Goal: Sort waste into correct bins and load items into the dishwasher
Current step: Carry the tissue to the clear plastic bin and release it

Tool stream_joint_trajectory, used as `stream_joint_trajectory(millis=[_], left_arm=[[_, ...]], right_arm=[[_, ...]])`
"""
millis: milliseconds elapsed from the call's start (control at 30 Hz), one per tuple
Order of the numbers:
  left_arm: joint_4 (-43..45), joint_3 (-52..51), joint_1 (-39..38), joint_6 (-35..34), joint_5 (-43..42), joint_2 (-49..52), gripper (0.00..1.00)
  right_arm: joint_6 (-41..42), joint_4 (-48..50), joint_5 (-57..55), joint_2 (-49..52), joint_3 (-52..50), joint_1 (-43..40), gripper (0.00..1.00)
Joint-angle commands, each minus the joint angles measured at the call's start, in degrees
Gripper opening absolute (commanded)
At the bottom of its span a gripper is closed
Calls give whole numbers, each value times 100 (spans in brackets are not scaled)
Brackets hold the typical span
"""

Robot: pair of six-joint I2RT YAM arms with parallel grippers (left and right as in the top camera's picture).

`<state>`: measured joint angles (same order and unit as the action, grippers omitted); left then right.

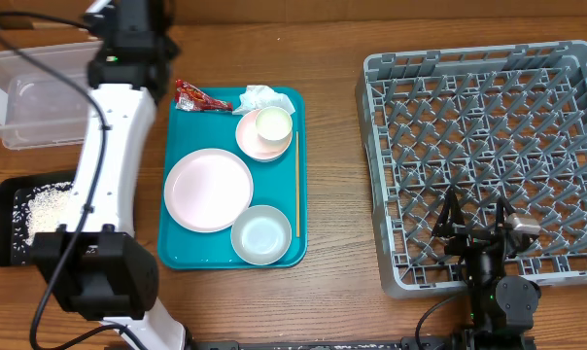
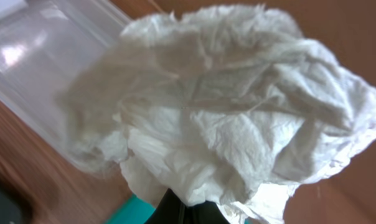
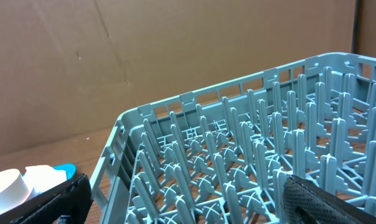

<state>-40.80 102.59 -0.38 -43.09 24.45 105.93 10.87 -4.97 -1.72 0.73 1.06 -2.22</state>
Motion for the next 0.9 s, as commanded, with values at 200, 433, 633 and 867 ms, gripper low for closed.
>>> stream_joint_trajectory(millis=[200, 433, 633, 867], left_arm=[[1043, 72, 1421, 885, -791, 610, 22], [946, 72, 1884, 885, -1738, 1027, 100], [1145, 72, 1803, 883, -2830, 728, 94], [1209, 74, 1067, 883, -3853, 332, 92]], right_arm=[[-24, 37, 11, -57, -61, -11, 100], [-24, 37, 11, -57, -61, -11, 100], [-24, 37, 11, -57, -61, -11, 100], [-24, 37, 11, -57, -61, -11, 100]])
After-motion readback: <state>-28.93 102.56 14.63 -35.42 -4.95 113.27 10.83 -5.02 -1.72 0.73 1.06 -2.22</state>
